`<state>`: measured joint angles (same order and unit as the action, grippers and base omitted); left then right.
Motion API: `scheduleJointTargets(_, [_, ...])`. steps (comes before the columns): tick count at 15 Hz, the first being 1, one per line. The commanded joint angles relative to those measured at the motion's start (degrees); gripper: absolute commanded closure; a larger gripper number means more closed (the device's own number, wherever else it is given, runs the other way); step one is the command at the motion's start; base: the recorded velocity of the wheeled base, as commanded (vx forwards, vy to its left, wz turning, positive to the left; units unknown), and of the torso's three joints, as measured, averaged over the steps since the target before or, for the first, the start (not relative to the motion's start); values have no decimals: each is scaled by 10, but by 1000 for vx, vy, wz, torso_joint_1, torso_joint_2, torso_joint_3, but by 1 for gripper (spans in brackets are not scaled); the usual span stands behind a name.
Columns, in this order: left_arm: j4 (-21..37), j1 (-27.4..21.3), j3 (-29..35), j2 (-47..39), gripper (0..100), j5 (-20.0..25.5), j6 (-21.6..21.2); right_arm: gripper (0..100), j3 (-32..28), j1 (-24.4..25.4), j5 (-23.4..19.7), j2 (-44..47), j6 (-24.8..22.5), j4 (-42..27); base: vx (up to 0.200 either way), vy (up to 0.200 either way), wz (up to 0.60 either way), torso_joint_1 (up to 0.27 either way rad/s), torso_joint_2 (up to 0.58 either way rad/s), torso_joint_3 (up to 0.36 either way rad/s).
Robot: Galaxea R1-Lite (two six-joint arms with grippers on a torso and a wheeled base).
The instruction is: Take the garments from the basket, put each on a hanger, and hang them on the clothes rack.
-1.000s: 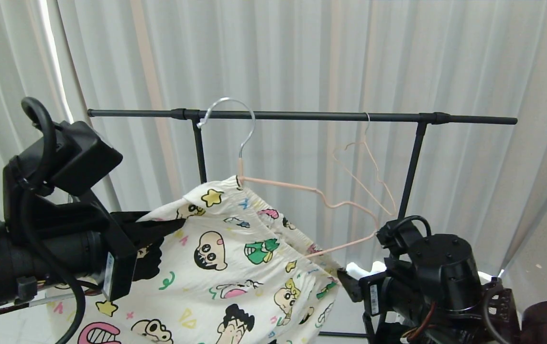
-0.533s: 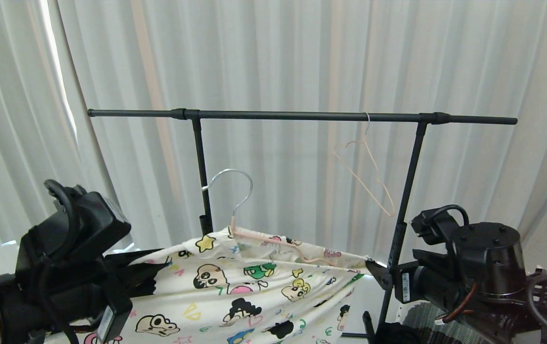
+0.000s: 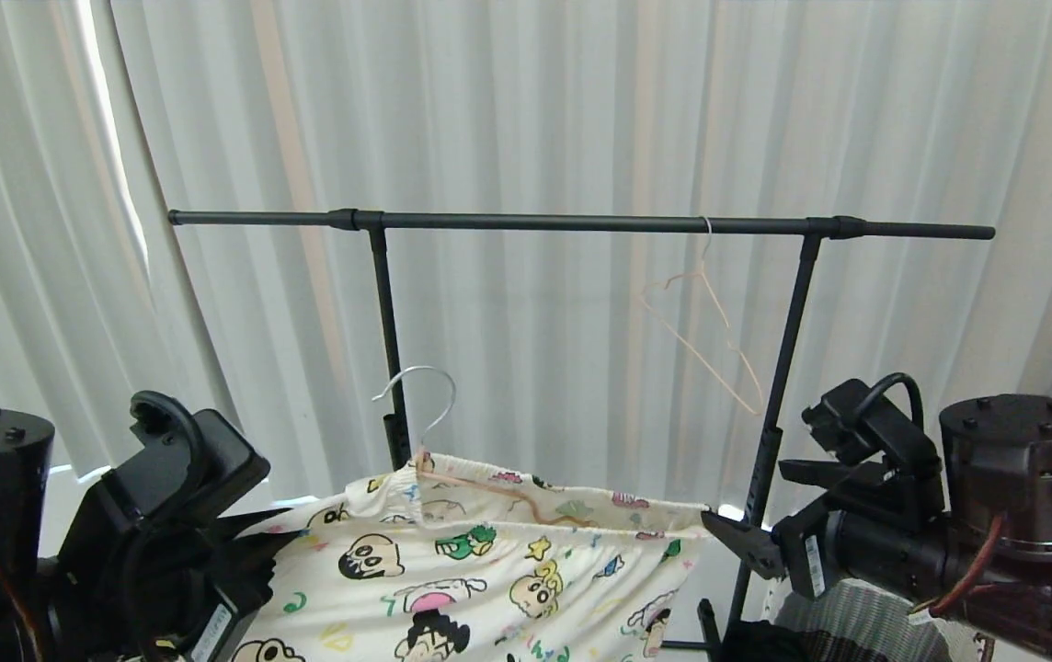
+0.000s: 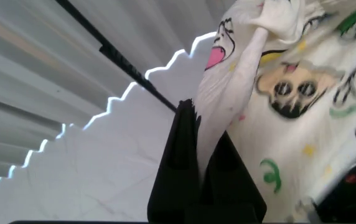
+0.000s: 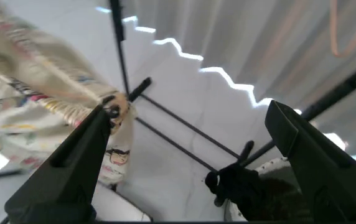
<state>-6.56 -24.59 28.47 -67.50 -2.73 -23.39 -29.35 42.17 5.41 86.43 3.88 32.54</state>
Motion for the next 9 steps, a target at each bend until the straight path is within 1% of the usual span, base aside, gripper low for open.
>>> scheduleJointTargets(1, [0,-23,10,-7,100,1,24,0,-47,9,-45,-56,-17,-51,0,0,0,0,0,0])
scheduleJointTargets(2, [-1,-34,15,-7,100,1,41,0,-73,18,-73,-71,-23,-92,0,0,0,0,0,0])
scheduleJointTargets(3, [-2,-40,16,-7,100,1,46,0,-84,22,-83,-77,-27,-109,0,0,0,0,0,0])
scheduleJointTargets(4, [-16,-56,18,-6,100,1,59,0,-113,39,-108,-89,-44,-157,0,0,0,0,0,0])
scheduleJointTargets(5, [-29,-69,18,-6,100,1,68,0,-129,51,-123,-93,-59,-184,0,0,0,0,0,0])
scheduleJointTargets(6, [-45,-85,17,-5,100,1,75,0,-145,63,-135,-91,-86,-212,0,0,0,0,0,0])
scheduleJointTargets(8, [-54,-119,15,-2,100,2,75,0,-163,71,-161,-79,-141,-249,0,0,0,0,0,0])
scheduleJointTargets(9, [-55,-145,15,3,100,2,75,0,-174,71,-182,-62,-185,-271,0,0,0,0,0,0])
